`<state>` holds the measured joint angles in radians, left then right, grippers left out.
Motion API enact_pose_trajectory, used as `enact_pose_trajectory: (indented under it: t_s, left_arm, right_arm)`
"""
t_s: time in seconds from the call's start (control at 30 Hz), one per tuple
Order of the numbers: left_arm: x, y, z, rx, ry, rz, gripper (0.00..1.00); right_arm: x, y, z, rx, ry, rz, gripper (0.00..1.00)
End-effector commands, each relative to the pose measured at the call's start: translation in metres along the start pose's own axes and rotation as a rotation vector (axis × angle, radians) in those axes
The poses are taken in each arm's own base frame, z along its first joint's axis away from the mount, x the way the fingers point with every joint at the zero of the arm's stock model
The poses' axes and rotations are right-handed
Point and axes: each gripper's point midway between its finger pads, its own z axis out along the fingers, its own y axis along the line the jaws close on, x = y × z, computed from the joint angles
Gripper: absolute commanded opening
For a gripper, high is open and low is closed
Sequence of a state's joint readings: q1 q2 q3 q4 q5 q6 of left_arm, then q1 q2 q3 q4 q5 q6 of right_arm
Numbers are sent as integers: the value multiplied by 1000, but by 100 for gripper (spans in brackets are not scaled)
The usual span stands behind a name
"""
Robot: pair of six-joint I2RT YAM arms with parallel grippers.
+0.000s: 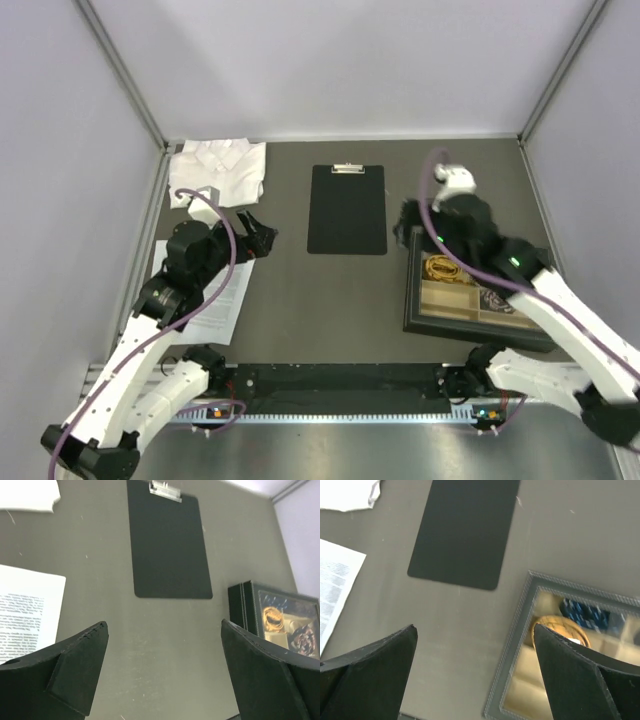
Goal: Put the files into the folder
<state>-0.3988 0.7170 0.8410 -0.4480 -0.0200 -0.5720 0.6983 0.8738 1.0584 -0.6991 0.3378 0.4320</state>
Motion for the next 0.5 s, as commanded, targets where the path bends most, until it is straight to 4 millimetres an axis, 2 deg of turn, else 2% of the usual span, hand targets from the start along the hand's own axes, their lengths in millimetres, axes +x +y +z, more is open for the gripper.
enact_pose_trajectory:
  t_s: [0.0,0.03,0.07,0.1,0.13,0.17,0.2,0.23,0.27,0.3,0.33,0.37,0.47]
  left_arm:
    - [15,-5,18,46,53,-10,97]
    - [20,-7,20,62,77,-19,96]
    - [27,-6,24,59,101,-29,96]
    - [30,-7,26,62,110,-54,95]
    - [35,-6,30,63,128,-68,95]
    - [42,-9,32,88,149,-95,95]
    - [46,-12,33,104,161,-110,94]
    - [52,-13,36,114,185,-127,93]
    - [62,-20,34,154,233,-153,92]
    - [64,-24,35,176,245,-166,89]
    - [72,-23,38,175,278,-184,89]
    - [77,-25,37,184,300,-199,88]
    - [92,-27,35,214,367,-203,87]
  right_arm:
    - [-24,57,69,-110,65,-125,99]
    - [-35,61,84,-114,57,-113,99]
    - [-61,72,91,-136,21,-98,99]
    - [-47,79,126,-142,94,-111,99]
    - [-55,74,142,-127,99,-95,99]
    - [-80,79,157,-136,63,-75,99]
    - [-63,80,191,-143,138,-66,99]
    - [-62,79,210,-145,160,-53,99]
    - [-91,80,221,-175,116,-23,99]
    - [-97,80,234,-196,102,-10,99]
    - [-91,77,262,-199,114,8,99]
    - [-104,74,278,-229,66,34,99]
    - [-98,66,332,-234,49,81,99]
